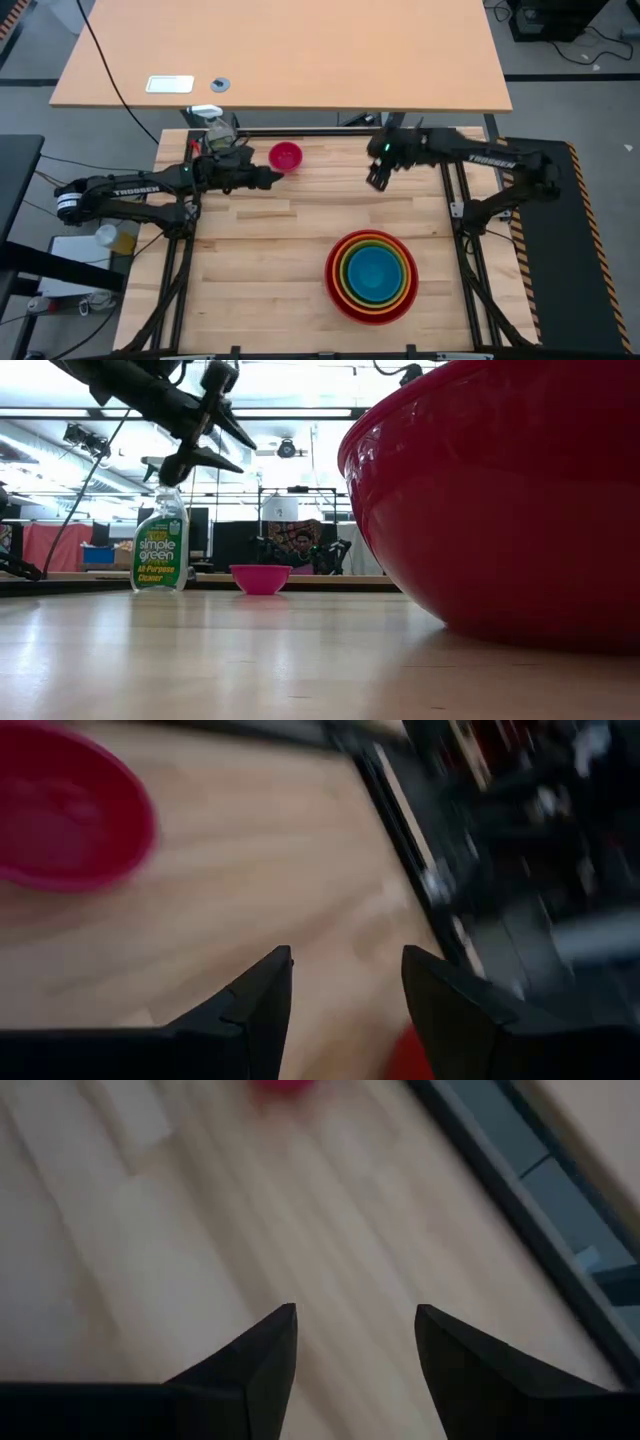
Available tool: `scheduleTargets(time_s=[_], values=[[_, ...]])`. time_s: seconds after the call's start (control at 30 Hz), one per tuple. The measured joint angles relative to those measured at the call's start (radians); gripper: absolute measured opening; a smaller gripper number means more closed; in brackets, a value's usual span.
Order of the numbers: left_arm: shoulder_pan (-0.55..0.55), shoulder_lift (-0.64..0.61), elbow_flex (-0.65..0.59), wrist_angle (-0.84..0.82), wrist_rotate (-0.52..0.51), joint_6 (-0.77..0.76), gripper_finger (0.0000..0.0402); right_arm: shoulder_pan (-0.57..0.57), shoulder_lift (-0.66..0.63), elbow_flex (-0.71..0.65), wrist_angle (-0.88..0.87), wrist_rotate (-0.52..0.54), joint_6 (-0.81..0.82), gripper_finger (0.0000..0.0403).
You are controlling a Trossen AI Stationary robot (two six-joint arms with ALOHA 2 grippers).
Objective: Nest bowls inside each other by size order
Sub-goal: Stack the pink bowl into the blue bowl
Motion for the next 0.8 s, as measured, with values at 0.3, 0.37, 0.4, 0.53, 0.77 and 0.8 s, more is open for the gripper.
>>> scheduleTargets(time_s=[0.3, 0.37, 0.4, 0.53, 0.77, 0.8], values=[[-0.010, 0.008, 0.000, -0.066, -0.374, -0.237, 0.0192, -0.161, -0.034, 0.000, 0.119, -0.271, -0.136, 0.0210], [-0.009, 0.035, 0.001, -0.088, -0.419, -0.266, 0.0192, -0.178, -0.034, 0.000, 0.152, -0.329, -0.144, 0.0210], [-0.009, 0.046, 0.000, -0.112, -0.434, -0.280, 0.0192, -0.183, -0.034, 0.000, 0.165, -0.343, -0.148, 0.0210], [0.016, 0.129, 0.002, -0.124, -0.463, -0.340, 0.0192, -0.195, -0.034, 0.000, 0.200, -0.383, -0.187, 0.0210], [0.111, 0.341, 0.000, 0.025, -0.356, -0.369, 0.0192, -0.197, -0.034, 0.000, 0.263, -0.446, -0.232, 0.0210], [0.125, 0.363, 0.000, 0.041, -0.343, -0.371, 0.0192, -0.197, -0.034, 0.000, 0.264, -0.450, -0.233, 0.0210]])
